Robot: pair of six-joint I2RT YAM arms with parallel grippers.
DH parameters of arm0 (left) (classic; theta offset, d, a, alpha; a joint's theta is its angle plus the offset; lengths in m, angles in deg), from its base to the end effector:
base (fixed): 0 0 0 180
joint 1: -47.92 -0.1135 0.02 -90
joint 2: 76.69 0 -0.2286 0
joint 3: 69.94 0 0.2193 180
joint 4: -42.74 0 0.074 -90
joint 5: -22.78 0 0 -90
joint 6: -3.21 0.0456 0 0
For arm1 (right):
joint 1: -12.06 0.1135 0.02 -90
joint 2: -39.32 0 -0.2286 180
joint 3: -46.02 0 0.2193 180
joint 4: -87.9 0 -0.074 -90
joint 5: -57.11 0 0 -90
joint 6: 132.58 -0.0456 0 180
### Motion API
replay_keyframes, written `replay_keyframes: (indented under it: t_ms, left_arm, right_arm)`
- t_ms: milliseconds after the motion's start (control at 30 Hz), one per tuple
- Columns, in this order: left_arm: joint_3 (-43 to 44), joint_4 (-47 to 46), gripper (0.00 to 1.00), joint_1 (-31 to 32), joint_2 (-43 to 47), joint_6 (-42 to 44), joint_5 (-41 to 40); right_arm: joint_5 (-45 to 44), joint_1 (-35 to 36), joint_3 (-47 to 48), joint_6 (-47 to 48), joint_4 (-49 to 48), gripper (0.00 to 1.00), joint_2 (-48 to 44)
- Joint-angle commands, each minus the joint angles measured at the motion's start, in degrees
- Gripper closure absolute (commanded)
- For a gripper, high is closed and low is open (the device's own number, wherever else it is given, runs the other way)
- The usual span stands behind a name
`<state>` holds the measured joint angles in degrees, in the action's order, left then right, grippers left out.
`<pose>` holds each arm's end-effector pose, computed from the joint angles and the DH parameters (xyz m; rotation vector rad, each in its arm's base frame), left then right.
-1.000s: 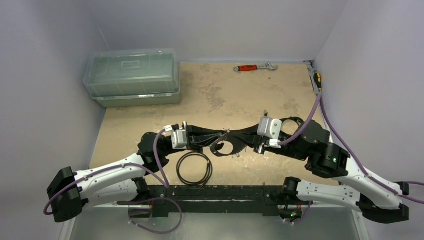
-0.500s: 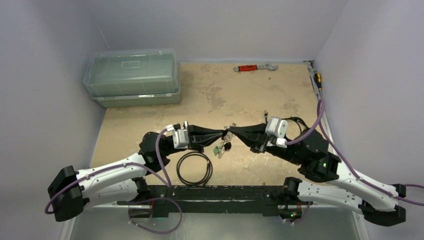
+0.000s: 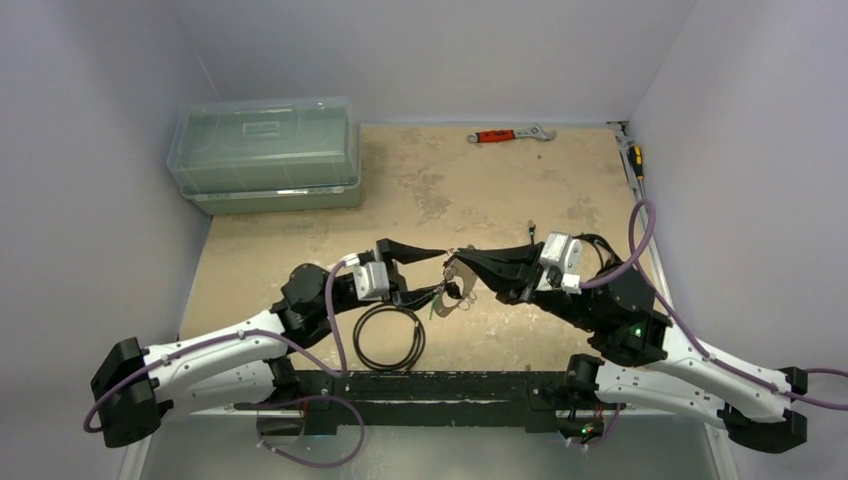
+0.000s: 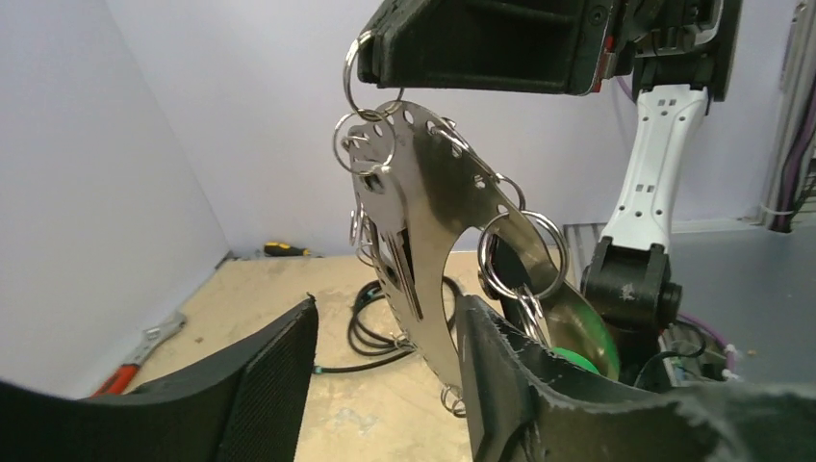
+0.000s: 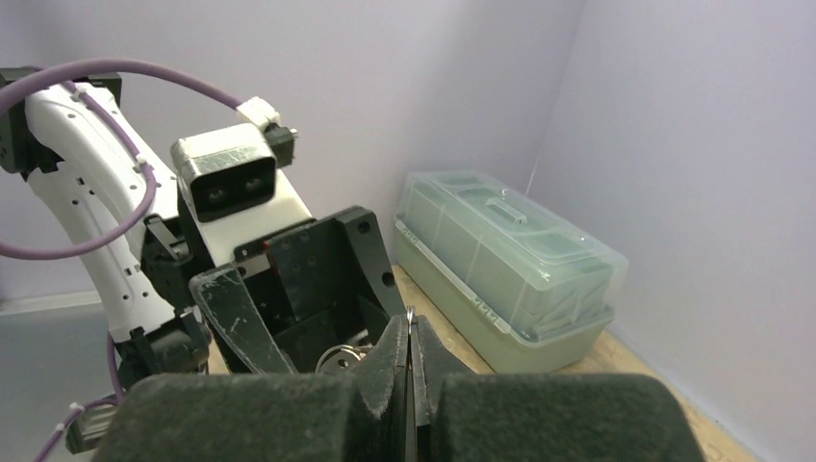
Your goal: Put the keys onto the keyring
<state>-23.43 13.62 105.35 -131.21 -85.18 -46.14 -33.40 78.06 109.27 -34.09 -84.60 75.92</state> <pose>0.1010 -0.1885 0.3111 0.9141 0.9238 -1.0622 0.0595 0.1327 0.3874 -0.7704 1.0265 0.8630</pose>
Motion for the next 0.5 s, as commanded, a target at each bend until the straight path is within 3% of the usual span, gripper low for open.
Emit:
replay_keyframes:
  t_ms: [0,200,467]
  left_arm:
    - [0.5,5.9,0.45,0.3,6.4,4.3,-4.2]
    - [5.2,15.5,0.48,0.3,11.6,4.7,-6.8]
    - [11.2,22.5,0.48,0.3,12.0,3.2,2.6]
  right_arm:
    - [1.1,0.2,0.9,0.3,-2.2,1.00,-1.7]
    - [5.3,0.2,1.9,1.0,3.1,1.00,-3.0]
    - [14.1,0.2,3.5,-0.9,5.0,1.00,-1.3]
